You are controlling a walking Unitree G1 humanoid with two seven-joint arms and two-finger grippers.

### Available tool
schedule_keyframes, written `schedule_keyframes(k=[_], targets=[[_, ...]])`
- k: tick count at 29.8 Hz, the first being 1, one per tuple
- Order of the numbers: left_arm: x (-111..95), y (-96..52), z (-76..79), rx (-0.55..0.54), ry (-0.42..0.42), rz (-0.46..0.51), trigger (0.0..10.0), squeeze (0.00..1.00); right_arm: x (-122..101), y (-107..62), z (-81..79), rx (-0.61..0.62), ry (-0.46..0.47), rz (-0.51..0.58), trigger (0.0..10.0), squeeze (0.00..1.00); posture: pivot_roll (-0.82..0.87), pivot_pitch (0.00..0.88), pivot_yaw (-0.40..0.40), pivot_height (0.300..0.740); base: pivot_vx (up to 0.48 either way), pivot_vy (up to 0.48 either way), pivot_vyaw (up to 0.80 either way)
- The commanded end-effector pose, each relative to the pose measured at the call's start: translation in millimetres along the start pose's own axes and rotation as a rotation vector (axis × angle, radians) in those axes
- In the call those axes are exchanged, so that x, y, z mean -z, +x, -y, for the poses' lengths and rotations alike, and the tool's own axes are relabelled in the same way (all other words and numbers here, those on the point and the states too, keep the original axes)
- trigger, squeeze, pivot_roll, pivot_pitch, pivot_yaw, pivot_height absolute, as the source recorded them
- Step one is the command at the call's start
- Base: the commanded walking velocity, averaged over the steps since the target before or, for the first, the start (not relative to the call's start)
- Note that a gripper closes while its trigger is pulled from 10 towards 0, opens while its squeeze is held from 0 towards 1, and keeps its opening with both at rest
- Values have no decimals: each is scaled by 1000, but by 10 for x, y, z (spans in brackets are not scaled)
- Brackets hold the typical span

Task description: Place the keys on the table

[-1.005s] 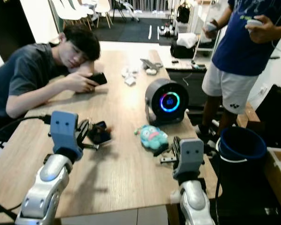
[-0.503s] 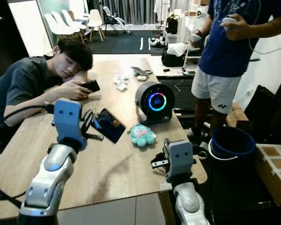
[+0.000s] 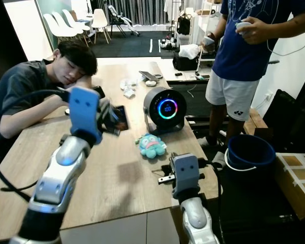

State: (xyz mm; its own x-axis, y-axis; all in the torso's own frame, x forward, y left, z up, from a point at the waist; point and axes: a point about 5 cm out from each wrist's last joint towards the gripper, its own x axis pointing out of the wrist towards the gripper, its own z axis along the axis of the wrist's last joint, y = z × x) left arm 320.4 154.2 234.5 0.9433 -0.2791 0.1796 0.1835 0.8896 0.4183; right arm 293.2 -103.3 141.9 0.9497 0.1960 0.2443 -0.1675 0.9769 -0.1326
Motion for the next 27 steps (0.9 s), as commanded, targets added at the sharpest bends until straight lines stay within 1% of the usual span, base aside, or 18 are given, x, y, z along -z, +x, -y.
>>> schedule_keyframes(k=[1,2,3,5,6,8,9,10,11,13,16,17,20,23,24,25,27], targets=[[55,-52,-71,24,10,-29,10000,0,1,-14,15,3,2,3,10000,0,11,149,68,740,0,0,0],[88,-100,-102,48,0,-44,10000,0,3,-17,33,5,0,3,10000,0,16,149,67,740,0,0,0],[148,-171,-136,98,-21,-79,10000,0,10,-18,55,8,-4,3,10000,0,20,151,66,740,0,0,0],[222,-286,-190,165,-11,-111,10000,0,24,-19,90,11,-8,0,10000,0,25,150,63,740,0,0,0],[222,-286,-190,165,-11,-111,10000,0,24,-19,90,11,-8,0,10000,0,25,150,63,740,0,0,0],[326,-408,-192,246,8,-161,10000,0,56,-16,93,-2,-16,-9,10000,0,31,151,56,740,0,0,0],[326,-408,-192,246,8,-161,10000,0,56,-16,93,-2,-16,-9,10000,0,31,151,56,740,0,0,0],[367,-454,-181,286,11,-183,10000,0,70,-16,90,-11,-20,-13,10000,0,31,151,54,740,0,0,0],[367,-454,-181,286,11,-183,10000,0,70,-16,90,-11,-20,-13,10000,0,31,151,54,740,0,0,0],[401,-507,-154,341,-1,-201,10000,0,83,-18,93,-19,-20,-18,10000,0,32,151,51,740,0,0,0],[407,-520,-146,360,-7,-206,10000,0,85,-19,95,-22,-20,-20,10000,0,28,151,49,740,0,0,0],[416,-534,-134,381,0,-209,10000,0,85,-19,100,-24,-21,-20,10000,0,28,151,50,740,0,0,0],[420,-614,-24,502,-6,-221,10000,0,82,-15,142,-22,-30,-20,10000,0,19,149,50,740,0,0,0],[420,-639,22,532,-20,-225,10000,8,85,-15,160,-19,-34,-21,10000,0,17,147,50,740,0,0,0],[418,-661,66,559,-22,-222,10000,882,87,-15,175,-15,-37,-21,10000,0,14,147,50,740,0,0,0],[427,-686,113,587,-40,-225,10000,1000,92,-15,187,-12,-40,-21,10000,0,13,146,49,740,0,0,0],[437,-704,176,606,-50,-222,10000,1000,99,-17,200,-8,-41,-23,10000,0,11,144,46,740,0,0,0]])
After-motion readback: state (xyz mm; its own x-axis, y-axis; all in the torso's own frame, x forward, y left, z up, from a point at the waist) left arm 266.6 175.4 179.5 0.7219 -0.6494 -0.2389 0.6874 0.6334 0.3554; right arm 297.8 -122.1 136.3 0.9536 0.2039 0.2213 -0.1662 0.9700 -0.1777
